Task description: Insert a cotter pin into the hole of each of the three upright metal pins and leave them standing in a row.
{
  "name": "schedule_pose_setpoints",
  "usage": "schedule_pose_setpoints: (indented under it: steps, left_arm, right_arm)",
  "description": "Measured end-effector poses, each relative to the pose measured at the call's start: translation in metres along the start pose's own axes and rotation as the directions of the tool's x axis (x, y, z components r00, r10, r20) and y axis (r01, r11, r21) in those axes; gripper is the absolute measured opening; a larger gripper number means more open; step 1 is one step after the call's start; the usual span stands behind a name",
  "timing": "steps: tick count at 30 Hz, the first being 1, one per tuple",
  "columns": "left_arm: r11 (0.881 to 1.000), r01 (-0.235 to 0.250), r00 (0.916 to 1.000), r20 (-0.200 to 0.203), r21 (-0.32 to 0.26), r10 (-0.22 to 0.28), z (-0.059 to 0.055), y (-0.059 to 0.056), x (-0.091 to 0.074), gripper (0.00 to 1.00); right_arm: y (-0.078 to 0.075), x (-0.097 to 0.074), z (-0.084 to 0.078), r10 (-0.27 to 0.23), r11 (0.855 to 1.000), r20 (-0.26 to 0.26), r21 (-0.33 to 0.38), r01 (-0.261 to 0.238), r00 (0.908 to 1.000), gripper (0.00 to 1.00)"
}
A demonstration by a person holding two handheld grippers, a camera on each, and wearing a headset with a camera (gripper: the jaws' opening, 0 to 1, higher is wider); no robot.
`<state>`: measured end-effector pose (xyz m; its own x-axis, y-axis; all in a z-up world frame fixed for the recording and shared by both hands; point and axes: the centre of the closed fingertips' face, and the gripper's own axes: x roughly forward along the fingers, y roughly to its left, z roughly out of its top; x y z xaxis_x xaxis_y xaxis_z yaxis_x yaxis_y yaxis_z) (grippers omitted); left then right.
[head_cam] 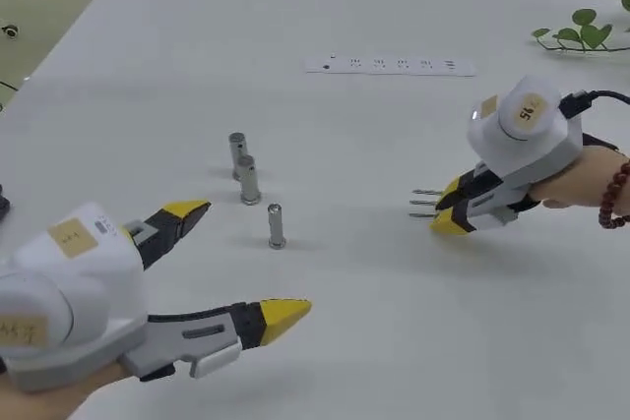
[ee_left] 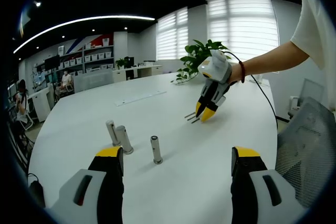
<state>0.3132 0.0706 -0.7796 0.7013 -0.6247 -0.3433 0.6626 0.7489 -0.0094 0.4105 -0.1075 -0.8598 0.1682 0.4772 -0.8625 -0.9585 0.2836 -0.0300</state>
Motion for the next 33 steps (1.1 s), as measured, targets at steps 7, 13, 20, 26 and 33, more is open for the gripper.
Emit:
schedule_pose_setpoints:
  steps: [7,13,20,26,33]
  left_arm:
    - [1.0,0.004,1.0,-0.009,-0.003,-0.004,-0.001,-0.004,-0.002,0.82]
    - [1.0,0.008,0.9999,-0.014,0.002,-0.008,-0.001,-0.006,-0.004,0.81]
    - [1.0,0.017,0.9997,-0.015,0.016,-0.017,0.001,-0.008,-0.004,0.81]
    - [0.999,0.03,0.9993,-0.025,0.024,-0.029,-0.001,-0.01,-0.003,0.81]
    - [0.999,0.031,0.999,-0.032,0.018,-0.03,-0.004,-0.009,-0.005,0.81]
  right_arm:
    - [-0.003,0.003,0.0,0.012,0.999,-0.035,-0.042,-0.014,0.9993,0.13]
    - [-0.003,0.006,-0.001,0.03,0.997,-0.063,-0.067,-0.034,0.9976,0.11]
    - [-0.003,0.006,-0.001,0.033,0.995,-0.078,-0.094,-0.04,0.9964,0.1]
    - [-0.006,0.006,-0.002,0.03,0.993,-0.093,-0.112,-0.04,0.9952,0.05]
    - [-0.006,0.006,-0.002,0.028,0.991,-0.108,-0.131,-0.042,0.9938,0.04]
